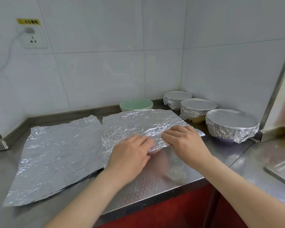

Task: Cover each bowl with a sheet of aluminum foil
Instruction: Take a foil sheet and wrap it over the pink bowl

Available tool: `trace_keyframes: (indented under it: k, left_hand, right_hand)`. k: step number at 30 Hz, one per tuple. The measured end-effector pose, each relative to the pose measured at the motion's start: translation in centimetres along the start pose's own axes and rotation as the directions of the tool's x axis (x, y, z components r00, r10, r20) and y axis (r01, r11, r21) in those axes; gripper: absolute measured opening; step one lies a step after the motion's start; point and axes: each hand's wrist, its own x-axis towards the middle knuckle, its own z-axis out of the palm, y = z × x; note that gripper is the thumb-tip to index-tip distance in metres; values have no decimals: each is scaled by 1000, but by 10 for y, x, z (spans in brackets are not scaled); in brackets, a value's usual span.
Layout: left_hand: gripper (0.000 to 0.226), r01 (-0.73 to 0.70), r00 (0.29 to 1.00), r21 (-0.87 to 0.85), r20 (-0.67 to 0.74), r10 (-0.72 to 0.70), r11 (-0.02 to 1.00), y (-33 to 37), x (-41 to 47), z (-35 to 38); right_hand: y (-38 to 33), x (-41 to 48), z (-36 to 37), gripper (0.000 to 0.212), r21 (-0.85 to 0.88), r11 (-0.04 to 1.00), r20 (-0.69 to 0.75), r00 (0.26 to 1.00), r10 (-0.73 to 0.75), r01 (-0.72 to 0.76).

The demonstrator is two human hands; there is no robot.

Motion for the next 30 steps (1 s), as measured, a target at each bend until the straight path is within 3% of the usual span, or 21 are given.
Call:
trace_keyframes:
  k: [4,10,21,27,30]
  left_hand:
    - [33,58,993,24,-107,-56,998,-7,11,12]
    - [34,56,991,36,-122,-51,998,-17,15,19]
    - [32,-95,986,22,-138,97,995,5,-16,-6]
    - [34,-170,965,87,-186,183,982,9,-23,-10]
    - [43,-180,970,118,-141,196,977,10,-23,-6]
  right_hand:
    - [4,2,1,13,21,1000,2,1000,-6,6]
    - [3,7,-3,14,4,998,29,998,-65,64]
    - [-14,-22,-43,11,-62,991,86,990,-113,118]
    - [-28,-28,-61,48,-83,996,210,978,-23,41]
    - [-34,-25,-62,47,-74,997,213,977,-15,32]
